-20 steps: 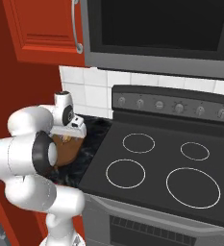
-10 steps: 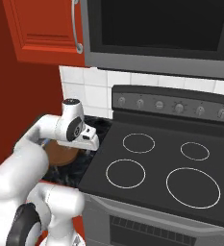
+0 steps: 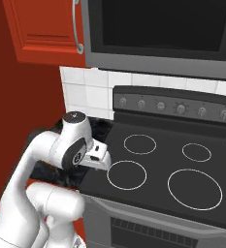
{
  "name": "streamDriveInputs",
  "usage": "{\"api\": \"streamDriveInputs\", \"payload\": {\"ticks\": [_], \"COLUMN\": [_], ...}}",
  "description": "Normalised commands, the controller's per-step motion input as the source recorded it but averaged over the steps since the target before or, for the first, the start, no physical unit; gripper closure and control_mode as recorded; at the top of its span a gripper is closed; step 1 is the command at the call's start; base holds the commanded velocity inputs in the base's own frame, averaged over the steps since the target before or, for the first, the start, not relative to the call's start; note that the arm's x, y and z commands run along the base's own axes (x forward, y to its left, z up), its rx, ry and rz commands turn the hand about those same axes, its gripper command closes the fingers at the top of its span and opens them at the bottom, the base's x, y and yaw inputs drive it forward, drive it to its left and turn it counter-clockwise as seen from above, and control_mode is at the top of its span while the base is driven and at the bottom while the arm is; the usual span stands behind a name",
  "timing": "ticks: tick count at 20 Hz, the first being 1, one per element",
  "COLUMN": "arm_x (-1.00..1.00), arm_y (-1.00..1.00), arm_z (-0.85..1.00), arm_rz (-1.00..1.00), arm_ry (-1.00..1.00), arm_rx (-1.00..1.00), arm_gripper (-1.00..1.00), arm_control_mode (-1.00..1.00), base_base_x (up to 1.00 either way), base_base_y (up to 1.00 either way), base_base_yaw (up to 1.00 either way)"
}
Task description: Retrieve the chicken drumstick from the fridge and place it on the cutting board.
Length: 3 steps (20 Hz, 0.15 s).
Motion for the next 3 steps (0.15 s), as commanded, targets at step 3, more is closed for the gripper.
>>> {"api": "streamDriveInputs", "payload": {"ticks": [3], "arm_x": [-1.0], "arm_y": [-0.17], "arm_z": [0.77], "arm_rz": [-0.06], "arm_ry": [0.0], "arm_rx": [0.06], "arm_gripper": [-1.0], "arm_control_mode": [-1.0], "base_base_x": [0.0], "base_base_y": [0.0], "base_base_yaw": [0.0]}}
